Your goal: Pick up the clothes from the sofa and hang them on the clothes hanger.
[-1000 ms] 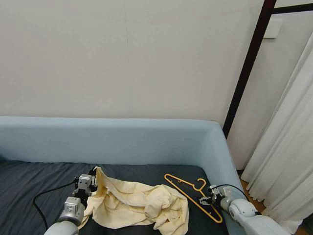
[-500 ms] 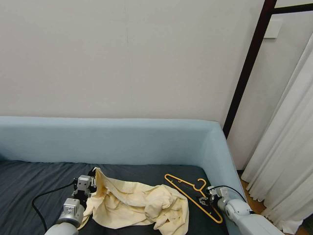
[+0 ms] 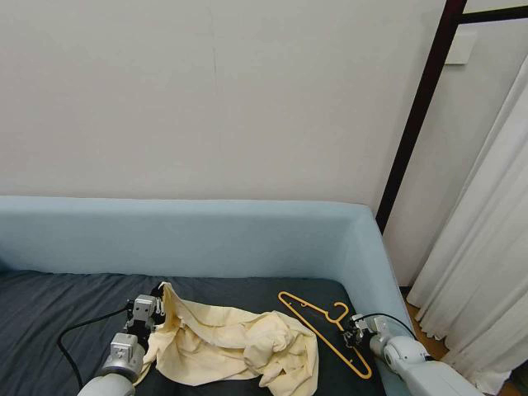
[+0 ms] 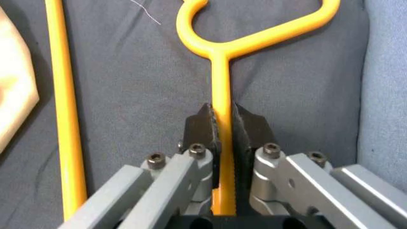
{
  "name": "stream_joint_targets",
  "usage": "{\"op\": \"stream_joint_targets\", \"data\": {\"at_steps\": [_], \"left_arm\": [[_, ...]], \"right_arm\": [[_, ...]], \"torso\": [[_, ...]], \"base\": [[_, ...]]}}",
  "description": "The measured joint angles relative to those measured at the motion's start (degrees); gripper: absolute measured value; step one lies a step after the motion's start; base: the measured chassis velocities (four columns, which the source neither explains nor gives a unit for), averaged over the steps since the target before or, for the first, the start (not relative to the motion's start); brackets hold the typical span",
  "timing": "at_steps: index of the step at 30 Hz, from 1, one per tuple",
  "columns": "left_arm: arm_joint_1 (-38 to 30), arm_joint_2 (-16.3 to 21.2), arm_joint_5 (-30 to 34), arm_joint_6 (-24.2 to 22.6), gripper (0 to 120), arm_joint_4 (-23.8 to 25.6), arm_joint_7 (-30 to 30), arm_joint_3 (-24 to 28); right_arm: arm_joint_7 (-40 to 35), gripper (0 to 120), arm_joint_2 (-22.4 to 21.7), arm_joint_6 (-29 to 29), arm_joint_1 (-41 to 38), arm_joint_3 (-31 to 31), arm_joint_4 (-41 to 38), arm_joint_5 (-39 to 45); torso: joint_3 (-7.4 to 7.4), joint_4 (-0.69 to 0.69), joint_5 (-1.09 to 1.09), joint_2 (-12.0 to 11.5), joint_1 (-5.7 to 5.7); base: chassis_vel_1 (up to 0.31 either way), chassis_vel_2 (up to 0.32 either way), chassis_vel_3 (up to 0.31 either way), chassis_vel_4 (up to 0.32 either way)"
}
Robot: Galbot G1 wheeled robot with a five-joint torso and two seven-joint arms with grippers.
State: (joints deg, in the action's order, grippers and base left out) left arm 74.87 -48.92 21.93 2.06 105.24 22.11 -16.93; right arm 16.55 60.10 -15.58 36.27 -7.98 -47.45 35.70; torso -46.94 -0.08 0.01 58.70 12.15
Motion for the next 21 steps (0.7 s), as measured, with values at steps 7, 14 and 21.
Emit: {"op": "stream_joint_targets", "data": {"at_steps": [7, 14, 21], "left_arm": [[-0.26, -0.12, -0.24, -0.08, 0, -0.27, 0.04, 0.41], [-0.45, 1.19, 0.04, -0.25, 0, 0.25, -0.05, 0.86], [-0.95, 3.18, 1.66, -1.06, 0, 1.77, -0.26, 1.00]], "right_arm": [[0.20, 5, -0.66, 0.85, 0.83, 0.59, -1.07, 0.50], [-5.20, 5, -4.79, 2.76, 4.29, 3.32, -10.50, 1.55], [-11.19, 5, -11.22, 5.33, 9.42, 5.53, -23.42, 0.33]], "torso": [[0.00, 0.00, 0.00, 0.00, 0.00], [-0.01, -0.03, -0.02, 0.00, 0.00], [0.00, -0.03, -0.02, 0.00, 0.00]], "base": [[0.000, 0.000, 0.000, 0.000], [0.000, 0.000, 0.000, 0.000], [0.000, 0.000, 0.000, 0.000]]}}
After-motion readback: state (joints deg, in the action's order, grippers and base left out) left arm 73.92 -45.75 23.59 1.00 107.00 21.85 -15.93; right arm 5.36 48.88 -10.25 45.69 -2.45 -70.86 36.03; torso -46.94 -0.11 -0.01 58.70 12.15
